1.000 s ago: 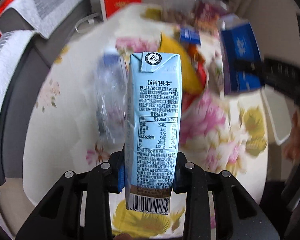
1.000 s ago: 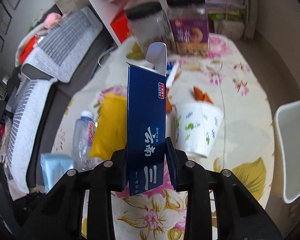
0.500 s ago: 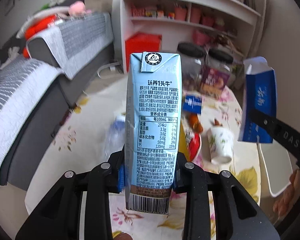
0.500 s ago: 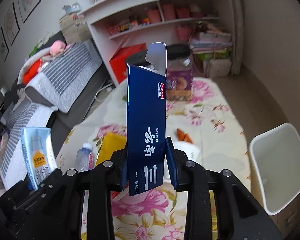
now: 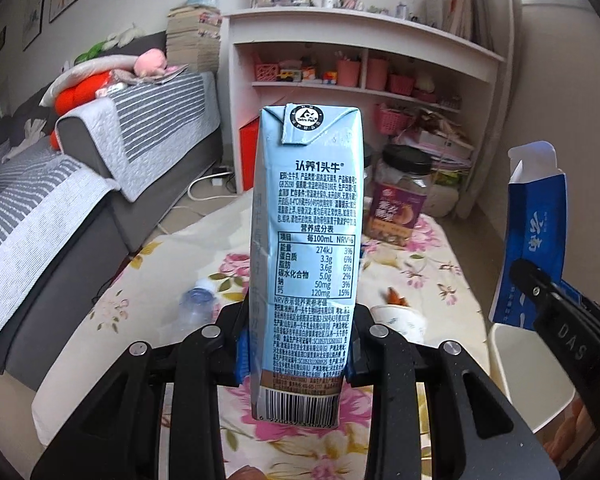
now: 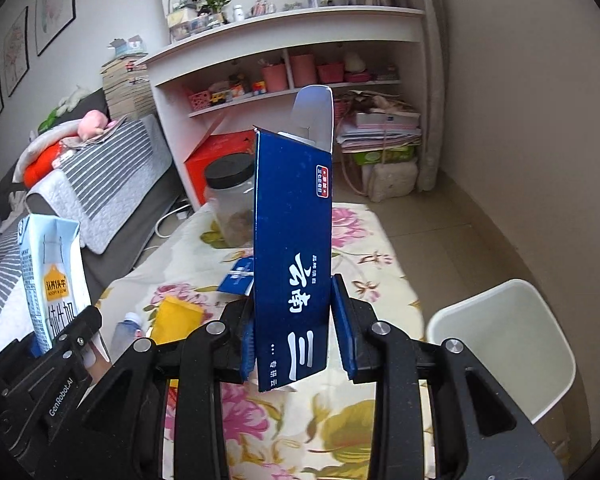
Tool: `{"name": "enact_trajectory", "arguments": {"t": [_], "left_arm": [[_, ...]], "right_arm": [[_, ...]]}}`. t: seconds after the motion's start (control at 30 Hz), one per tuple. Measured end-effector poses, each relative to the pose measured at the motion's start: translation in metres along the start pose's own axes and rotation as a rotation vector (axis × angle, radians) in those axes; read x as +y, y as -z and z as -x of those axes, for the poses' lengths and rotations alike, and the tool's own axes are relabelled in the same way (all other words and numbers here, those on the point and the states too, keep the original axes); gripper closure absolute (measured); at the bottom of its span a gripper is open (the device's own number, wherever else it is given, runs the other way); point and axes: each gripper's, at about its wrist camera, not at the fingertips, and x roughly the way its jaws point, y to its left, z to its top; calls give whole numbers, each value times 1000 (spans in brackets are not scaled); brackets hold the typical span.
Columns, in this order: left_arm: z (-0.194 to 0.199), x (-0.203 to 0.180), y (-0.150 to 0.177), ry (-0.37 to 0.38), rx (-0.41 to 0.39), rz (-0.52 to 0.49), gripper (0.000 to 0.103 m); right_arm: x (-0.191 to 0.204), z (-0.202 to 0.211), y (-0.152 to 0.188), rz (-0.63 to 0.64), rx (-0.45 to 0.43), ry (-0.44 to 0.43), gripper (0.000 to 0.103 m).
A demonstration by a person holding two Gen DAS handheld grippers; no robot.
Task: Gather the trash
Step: 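Carry the carton and box over the white bin and release both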
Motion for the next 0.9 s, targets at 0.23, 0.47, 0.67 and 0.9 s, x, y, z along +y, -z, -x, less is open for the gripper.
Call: {"name": "enact_trajectory", "arguments": {"t": [0.23, 0.47, 0.67, 0.9], "left_arm": [[3, -33, -1, 27, -24, -48, 70], [-2, -62, 3, 52, -17, -101, 70], [-5, -90, 7, 94, -5, -129, 70], [-8, -133, 13, 150, 12, -181, 70]], "right_arm": [[-30, 10, -2, -21, -9, 54, 73], [-64, 21, -6, -66, -23, 104, 72], [-104, 22, -7, -128, 14, 184, 72], [-167, 24, -9, -246, 61, 266, 71]]}}
